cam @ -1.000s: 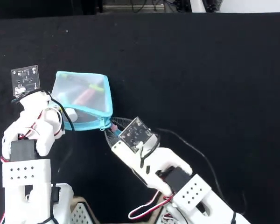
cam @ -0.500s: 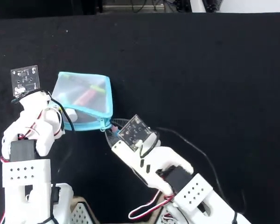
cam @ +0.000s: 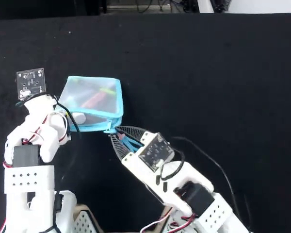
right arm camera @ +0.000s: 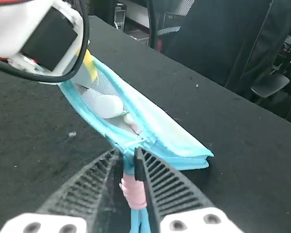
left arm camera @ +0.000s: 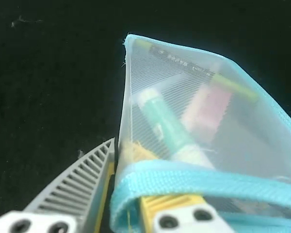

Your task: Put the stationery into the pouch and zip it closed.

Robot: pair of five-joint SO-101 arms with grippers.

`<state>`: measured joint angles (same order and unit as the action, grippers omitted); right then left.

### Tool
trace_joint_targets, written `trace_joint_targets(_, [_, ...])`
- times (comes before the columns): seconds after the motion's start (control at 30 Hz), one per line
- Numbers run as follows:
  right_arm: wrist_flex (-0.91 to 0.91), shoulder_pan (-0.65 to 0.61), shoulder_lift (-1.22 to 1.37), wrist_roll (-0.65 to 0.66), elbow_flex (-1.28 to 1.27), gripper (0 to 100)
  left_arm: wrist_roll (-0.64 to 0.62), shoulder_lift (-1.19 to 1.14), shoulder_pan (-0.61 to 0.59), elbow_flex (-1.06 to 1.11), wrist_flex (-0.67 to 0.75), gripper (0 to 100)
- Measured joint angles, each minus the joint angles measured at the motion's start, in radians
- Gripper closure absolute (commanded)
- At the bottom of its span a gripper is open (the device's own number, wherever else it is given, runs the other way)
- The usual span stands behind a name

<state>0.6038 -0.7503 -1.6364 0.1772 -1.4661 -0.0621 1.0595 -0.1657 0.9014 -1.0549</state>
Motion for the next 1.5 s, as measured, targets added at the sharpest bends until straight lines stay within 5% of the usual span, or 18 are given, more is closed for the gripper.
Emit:
trace_joint_targets(0.57, [0.083,-0.11,-0.011,0.012,-0.002,79.0,0.0,0.0,0.0,0.0,0.0,97])
trace_joint_targets(1.5, [-0.115,-0.054,-0.011,0.04,-0.166,84.4,0.0,0.0,0.002,0.0,0.0,97])
